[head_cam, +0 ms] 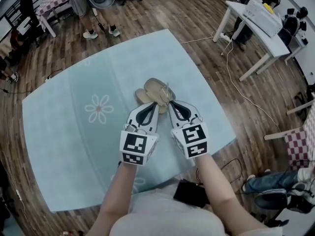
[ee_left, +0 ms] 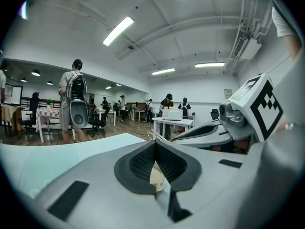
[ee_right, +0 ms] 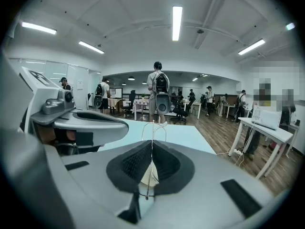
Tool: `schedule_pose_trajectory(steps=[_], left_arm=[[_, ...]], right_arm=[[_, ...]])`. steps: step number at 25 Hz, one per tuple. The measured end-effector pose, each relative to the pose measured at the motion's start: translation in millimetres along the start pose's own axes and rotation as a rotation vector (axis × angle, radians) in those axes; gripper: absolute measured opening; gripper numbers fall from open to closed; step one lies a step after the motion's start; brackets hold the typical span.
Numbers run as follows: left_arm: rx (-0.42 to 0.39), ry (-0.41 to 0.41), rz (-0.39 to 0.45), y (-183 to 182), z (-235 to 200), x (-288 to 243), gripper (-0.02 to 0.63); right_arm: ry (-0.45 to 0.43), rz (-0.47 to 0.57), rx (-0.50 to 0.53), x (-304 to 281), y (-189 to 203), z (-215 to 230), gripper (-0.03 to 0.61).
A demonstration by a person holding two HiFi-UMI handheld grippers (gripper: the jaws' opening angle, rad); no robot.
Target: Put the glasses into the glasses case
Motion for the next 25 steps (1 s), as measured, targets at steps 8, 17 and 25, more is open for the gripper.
schedule_pose_trajectory(steps=[8,17,25], left_arm=[[0.047,-0.042,-0.037,20,-17,-13,0.008],[0.078,-0.06,-0.061,36,-33,-30,0.008],[0.093,-0.073,-0.08,48,-40,-41,0.008]], right_arm=[[-0.039,-0.083,-0.014,-40,32,12,0.011],[-0.082,-0.139,0.01,-82,41,19,0.011],[-0.112,-0.208,0.034,-109,56,19,0.011]])
Point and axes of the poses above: the fingertips, and each gripper's own axes: x backward along the fingers, z to its right, y out of its underside, the point moved 5 cm from there along x, backward along the fingers, and after that the axes turned 4 degrees about z, right-handed, at the moved point
